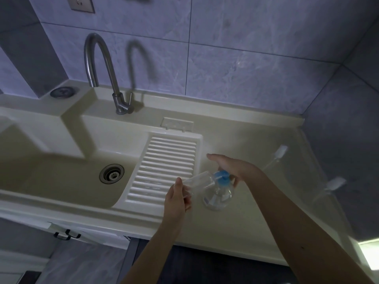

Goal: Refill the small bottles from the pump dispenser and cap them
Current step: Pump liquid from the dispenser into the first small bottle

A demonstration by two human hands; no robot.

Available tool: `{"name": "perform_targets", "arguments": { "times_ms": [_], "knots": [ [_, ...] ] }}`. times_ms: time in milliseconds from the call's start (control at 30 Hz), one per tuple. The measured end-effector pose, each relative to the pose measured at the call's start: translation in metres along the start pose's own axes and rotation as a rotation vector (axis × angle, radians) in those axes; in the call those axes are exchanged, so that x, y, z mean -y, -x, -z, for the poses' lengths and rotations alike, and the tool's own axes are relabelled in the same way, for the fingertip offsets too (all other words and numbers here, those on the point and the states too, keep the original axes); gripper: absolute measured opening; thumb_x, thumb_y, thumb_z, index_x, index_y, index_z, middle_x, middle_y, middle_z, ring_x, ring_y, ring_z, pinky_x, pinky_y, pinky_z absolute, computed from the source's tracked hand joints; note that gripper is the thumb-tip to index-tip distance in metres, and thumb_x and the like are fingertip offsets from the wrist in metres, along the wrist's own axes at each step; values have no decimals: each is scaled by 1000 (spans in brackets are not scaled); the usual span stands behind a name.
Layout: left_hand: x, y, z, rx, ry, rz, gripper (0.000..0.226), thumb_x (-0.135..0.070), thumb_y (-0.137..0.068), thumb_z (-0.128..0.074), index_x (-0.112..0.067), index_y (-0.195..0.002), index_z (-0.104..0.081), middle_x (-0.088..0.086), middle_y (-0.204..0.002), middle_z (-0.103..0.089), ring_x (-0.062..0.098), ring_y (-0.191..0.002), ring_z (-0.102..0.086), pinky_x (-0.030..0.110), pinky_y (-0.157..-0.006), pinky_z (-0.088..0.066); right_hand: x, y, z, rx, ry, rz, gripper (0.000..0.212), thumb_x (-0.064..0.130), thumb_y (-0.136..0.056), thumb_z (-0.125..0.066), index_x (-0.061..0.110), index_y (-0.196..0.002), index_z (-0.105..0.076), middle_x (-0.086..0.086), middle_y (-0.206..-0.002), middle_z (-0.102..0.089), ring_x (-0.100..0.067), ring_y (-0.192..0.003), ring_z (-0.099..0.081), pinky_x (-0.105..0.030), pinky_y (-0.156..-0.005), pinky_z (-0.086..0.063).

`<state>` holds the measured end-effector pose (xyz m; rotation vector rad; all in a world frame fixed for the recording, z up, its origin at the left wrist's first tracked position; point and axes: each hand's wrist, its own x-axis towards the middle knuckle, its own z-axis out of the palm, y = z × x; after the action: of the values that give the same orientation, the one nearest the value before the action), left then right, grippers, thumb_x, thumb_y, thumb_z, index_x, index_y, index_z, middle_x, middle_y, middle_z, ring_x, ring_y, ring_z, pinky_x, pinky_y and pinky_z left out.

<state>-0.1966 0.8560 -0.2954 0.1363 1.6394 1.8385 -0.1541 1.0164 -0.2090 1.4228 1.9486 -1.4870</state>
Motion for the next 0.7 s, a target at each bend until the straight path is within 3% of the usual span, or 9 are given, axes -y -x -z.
{"name": "perform_targets", "arguments": {
  "times_ms": [67, 167, 267, 367, 433, 533, 600, 700],
  "knots": [
    [-1, 1, 1, 10, 9, 1, 38, -36, -100, -37, -5, -82, -51, 4, -57, -43, 11, -45, -38, 22, -44, -34, 0, 1, 1, 37, -21, 1, 74, 59, -94, -40, 7, -146, -32, 4, -74, -55, -31, -130, -44, -47, -111, -29],
    [-2, 1, 1, 19, 18, 13, 38, -36, -100, -37, -5, -82, -50, 4, -56, -43, 11, -44, -38, 21, -42, -34, -2, -1, -2, -41, 92, 72, 61, 51, -97, -37, 4, -133, -47, 2, -84, -59, -32, -120, -53, -42, -99, -42],
    [0, 0, -1, 16, 34, 26, 39, -36, -100, -37, -6, -79, -49, 4, -55, -43, 10, -41, -38, 21, -40, -33, -5, -9, -5, -182, 179, 110, 46, 40, -94, -40, 2, -111, -59, -10, -96, -60, -22, -84, -60, -34, -78, -47],
    [4, -1, 0, 23, 24, 40, 41, -35, -101, -36, -5, -77, -49, 2, -51, -43, 10, -39, -37, 21, -39, -31, -9, -15, -9, -276, 273, 105, 34, 36, -91, -42, 6, -79, -54, -10, -82, -55, -19, -63, -52, -30, -65, -42],
    [5, -2, 1, 18, 24, 58, 40, -36, -101, -36, -5, -79, -50, 1, -50, -44, 9, -38, -38, 21, -38, -31, -10, -18, -9, -294, 300, 98, 34, 36, -90, -43, 7, -73, -51, -8, -75, -52, -20, -62, -51, -29, -63, -41],
    [5, -4, 2, 9, 37, 83, 38, -35, -100, -37, -5, -82, -50, 5, -55, -45, 10, -38, -39, 22, -39, -32, -7, -13, -8, -259, 258, 87, 36, 39, -91, -44, 6, -83, -54, -7, -82, -55, -18, -66, -51, -29, -66, -40],
    [3, -3, 3, 12, 41, 85, 38, -35, -100, -38, -4, -82, -50, 5, -57, -45, 10, -39, -39, 22, -41, -33, -5, -8, -5, -165, 162, 67, 44, 46, -94, -43, 5, -103, -56, -4, -84, -57, -18, -75, -54, -32, -75, -41],
    [0, -1, 4, 17, 38, 75, 39, -36, -100, -38, -4, -83, -51, 4, -57, -46, 11, -42, -41, 25, -45, -34, -4, -1, -2, -31, -1, 2, 69, 57, -94, -42, 6, -140, -39, 5, -77, -51, -32, -121, -50, -45, -103, -37]
  ]
}}
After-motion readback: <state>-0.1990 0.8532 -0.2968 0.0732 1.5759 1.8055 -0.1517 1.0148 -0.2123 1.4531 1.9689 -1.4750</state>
